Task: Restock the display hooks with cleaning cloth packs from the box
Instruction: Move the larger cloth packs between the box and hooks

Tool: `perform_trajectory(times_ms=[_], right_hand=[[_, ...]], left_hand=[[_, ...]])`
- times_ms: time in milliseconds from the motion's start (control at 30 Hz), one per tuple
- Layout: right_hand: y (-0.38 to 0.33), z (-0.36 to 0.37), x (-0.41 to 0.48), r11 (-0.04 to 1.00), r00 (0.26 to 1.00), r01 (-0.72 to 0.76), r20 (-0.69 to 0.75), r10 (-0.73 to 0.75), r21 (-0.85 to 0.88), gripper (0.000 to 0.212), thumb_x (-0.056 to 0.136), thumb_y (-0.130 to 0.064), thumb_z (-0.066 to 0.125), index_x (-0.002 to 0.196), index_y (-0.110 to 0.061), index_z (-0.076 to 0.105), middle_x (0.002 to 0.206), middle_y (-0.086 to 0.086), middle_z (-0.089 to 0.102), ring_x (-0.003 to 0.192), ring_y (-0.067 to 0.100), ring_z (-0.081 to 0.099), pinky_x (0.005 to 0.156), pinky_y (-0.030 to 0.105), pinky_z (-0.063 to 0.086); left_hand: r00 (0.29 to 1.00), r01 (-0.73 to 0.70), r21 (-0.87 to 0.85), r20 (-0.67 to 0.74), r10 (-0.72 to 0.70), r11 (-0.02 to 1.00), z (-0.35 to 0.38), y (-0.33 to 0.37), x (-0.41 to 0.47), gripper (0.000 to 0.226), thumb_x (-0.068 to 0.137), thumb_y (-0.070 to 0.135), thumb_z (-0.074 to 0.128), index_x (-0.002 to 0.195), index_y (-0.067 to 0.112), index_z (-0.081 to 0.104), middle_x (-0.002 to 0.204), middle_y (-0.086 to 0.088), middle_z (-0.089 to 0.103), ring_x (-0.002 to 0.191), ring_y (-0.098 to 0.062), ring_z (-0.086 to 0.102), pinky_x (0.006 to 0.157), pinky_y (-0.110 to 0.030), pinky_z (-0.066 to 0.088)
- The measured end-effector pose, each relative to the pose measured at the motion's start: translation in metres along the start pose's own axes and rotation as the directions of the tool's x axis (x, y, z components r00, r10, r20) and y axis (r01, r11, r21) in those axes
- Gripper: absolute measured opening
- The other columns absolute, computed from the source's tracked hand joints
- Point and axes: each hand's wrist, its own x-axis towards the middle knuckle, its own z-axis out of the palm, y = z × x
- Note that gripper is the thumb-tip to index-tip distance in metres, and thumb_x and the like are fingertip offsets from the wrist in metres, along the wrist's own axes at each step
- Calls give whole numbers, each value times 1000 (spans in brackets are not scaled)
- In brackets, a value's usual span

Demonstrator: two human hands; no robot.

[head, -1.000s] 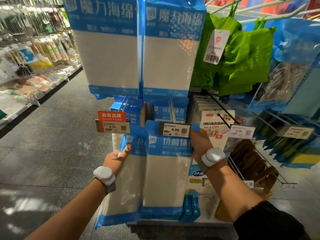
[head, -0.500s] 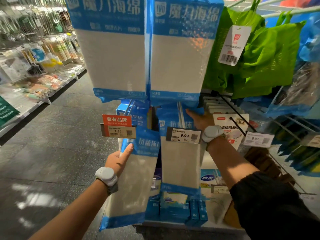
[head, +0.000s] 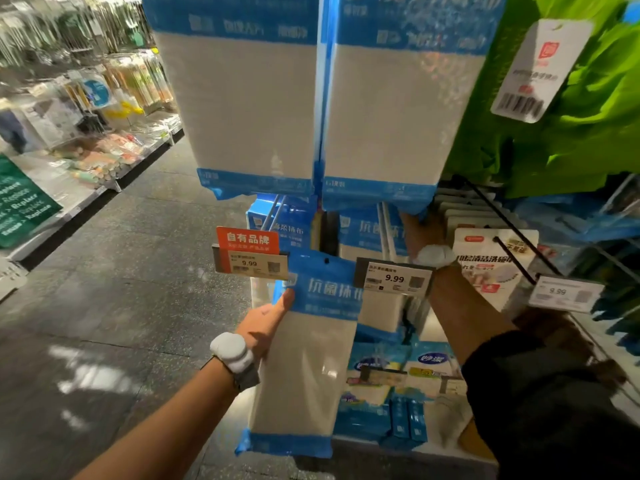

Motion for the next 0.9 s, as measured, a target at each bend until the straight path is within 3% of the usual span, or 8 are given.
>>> perform_trajectory(times_ms=[67, 133, 233, 300, 467, 600, 700, 900], right_hand=[[17, 0, -18, 994, 993, 112, -24, -112, 4, 64, 87, -57, 66, 141, -26, 50, 145, 1, 55, 132, 21, 52, 112, 37, 40], [51, -5, -38, 981, 996, 91, -5, -91, 171, 65, 73, -63, 77, 127, -33, 57, 130, 1, 62, 119, 21, 61, 103, 41, 50], [55, -4, -89, 871, 994, -68, 110, 16, 487, 10, 92, -29, 69, 98, -25, 63, 94, 1, 69, 86, 16, 68, 74, 35, 57], [58, -5, -104, 857, 951, -263, 269, 153, 444, 11, 101, -19, 55, 96, -20, 65, 92, 2, 73, 80, 16, 70, 59, 27, 55], [46, -25, -119, 844, 896, -357, 402, 188, 401, 21, 95, -27, 63, 109, -18, 75, 115, 11, 75, 104, 31, 72, 94, 50, 56], [47, -41, -130, 864, 886, -340, 435, 162, 372, 31, 97, -28, 61, 123, -12, 68, 117, 13, 74, 106, 30, 72, 93, 46, 56], [43, -49, -136, 841, 900, -354, 395, 187, 409, 21, 99, -22, 56, 110, -11, 71, 105, 13, 77, 93, 27, 75, 83, 41, 58], [30, -65, -133, 789, 896, -398, 382, 225, 468, 32, 97, -28, 51, 112, -10, 73, 112, 13, 75, 98, 29, 73, 93, 44, 55]], left_hand=[[997, 35, -65, 66, -30, 997, 8, 3, -4, 92, 59, 93, 66, 108, 15, 78, 106, -12, 79, 103, -35, 75, 98, -58, 56], [995, 37, -127, 100, -24, 991, 16, 10, -13, 86, 66, 86, 69, 114, 15, 75, 110, -13, 78, 104, -35, 75, 99, -56, 55], [983, 58, -228, 185, -15, 972, 33, 13, -22, 56, 88, 63, 62, 119, 17, 71, 113, -13, 77, 104, -34, 75, 97, -55, 56], [976, 63, -256, 220, -5, 965, 42, 12, -27, 42, 95, 52, 57, 114, 19, 73, 112, -12, 78, 102, -33, 76, 97, -54, 56], [965, 64, -237, 263, 0, 969, 54, 17, -39, 53, 85, 56, 68, 120, 16, 69, 114, -11, 78, 108, -33, 73, 101, -53, 55], [970, -10, -356, 223, 95, 934, 64, 35, -45, 49, 83, 42, 71, 121, 12, 68, 117, -15, 76, 106, -33, 74, 97, -53, 56], [968, -12, -355, 229, 99, 935, 72, 45, -50, 27, 94, 24, 69, 115, 8, 70, 108, -17, 78, 99, -34, 76, 91, -51, 59], [941, -94, -341, 276, 195, 935, 82, 67, -56, 20, 98, 16, 64, 115, 8, 71, 113, -17, 77, 99, -29, 77, 78, -36, 65]])
